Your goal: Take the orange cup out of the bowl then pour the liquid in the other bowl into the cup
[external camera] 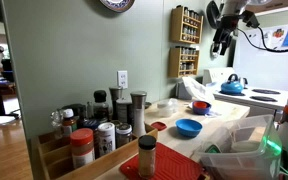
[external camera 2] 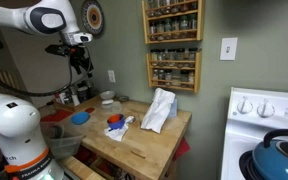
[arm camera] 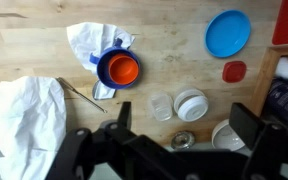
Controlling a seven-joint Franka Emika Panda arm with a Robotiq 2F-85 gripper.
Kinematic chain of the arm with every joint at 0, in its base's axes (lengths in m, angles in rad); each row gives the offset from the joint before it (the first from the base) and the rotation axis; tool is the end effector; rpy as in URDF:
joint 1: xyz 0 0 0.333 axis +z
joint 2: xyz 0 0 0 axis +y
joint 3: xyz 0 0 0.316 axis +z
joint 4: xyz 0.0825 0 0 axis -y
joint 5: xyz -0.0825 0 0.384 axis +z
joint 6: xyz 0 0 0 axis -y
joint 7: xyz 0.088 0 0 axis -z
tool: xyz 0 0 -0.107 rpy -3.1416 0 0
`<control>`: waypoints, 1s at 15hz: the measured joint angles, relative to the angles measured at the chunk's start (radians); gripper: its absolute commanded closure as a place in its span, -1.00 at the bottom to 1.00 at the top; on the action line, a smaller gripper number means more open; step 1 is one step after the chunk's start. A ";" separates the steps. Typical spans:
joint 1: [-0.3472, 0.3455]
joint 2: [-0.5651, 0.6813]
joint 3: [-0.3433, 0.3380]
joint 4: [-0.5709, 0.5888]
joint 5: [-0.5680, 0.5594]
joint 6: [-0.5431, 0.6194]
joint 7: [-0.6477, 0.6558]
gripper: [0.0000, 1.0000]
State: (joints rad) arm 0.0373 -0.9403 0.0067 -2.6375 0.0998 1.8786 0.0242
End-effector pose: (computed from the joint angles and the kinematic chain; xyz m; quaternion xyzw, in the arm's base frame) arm 0.2900 0.0205 0.5303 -0.9948 0.0020 -0.0889 0.0489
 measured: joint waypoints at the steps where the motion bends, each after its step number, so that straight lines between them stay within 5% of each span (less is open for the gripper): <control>1: 0.000 0.000 0.000 0.000 0.000 0.000 0.000 -1.00; 9: -0.005 0.024 0.007 -0.005 -0.021 0.009 -0.001 -1.00; 15: -0.014 0.210 0.041 -0.076 -0.096 0.226 0.000 -1.00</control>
State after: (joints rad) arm 0.0228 -0.7299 0.0475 -2.7136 0.0035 2.1051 0.0242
